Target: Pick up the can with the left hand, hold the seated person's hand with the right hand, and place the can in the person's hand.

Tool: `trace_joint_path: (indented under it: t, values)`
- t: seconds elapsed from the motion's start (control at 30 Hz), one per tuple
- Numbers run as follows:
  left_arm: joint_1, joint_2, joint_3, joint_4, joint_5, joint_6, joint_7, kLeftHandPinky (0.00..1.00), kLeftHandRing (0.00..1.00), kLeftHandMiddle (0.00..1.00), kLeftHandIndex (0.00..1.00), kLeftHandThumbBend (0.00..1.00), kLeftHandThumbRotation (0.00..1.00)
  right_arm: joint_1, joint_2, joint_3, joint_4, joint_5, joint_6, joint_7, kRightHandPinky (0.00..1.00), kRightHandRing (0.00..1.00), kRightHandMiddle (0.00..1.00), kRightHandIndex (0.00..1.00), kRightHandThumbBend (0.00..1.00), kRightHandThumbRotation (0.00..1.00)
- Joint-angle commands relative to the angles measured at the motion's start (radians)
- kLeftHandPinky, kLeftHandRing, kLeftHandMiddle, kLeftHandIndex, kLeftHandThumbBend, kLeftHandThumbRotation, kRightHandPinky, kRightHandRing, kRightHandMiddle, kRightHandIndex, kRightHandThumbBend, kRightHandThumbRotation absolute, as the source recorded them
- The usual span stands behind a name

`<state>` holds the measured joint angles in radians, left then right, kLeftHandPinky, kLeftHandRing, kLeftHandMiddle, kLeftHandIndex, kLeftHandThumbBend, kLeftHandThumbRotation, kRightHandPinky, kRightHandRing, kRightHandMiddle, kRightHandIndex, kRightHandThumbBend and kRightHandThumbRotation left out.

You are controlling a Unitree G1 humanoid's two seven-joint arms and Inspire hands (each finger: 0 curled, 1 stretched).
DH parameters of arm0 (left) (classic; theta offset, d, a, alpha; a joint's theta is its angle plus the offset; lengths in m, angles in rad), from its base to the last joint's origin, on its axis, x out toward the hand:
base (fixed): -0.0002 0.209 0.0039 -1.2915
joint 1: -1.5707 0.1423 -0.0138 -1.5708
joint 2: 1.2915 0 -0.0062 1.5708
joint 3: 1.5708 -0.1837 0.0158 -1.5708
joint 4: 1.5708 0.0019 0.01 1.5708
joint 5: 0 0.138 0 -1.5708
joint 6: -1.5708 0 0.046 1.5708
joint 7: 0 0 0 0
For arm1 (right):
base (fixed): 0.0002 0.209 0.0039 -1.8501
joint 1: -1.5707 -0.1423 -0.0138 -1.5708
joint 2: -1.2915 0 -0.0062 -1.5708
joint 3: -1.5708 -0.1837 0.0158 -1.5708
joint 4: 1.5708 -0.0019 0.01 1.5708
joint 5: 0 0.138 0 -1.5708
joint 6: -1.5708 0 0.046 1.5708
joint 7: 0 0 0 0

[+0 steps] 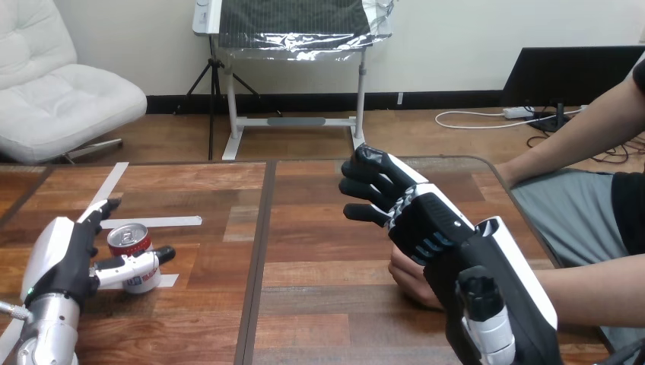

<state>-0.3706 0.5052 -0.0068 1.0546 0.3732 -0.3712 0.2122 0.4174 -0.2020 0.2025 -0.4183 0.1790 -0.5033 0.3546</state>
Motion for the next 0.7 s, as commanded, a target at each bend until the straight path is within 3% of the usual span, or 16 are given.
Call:
trace_joint_path:
  t: [0.0,0.67]
  values:
    - [-0.096,0.012,-0.014,0.014,-0.001,0.013,0.003,0.77,0.89,0.90,0.89,0.87,0.39,-0.042,0.003,-0.012,-0.016,0.016,-0.006,0.002,0.83,0.88,0.89,0.90,0.79,1.00]
    - [-0.116,0.004,-0.062,0.037,0.018,0.082,0.014,0.75,0.87,0.89,0.88,0.86,0.38,-0.038,0.005,-0.015,-0.028,0.009,-0.004,-0.003,0.80,0.87,0.88,0.89,0.78,1.00]
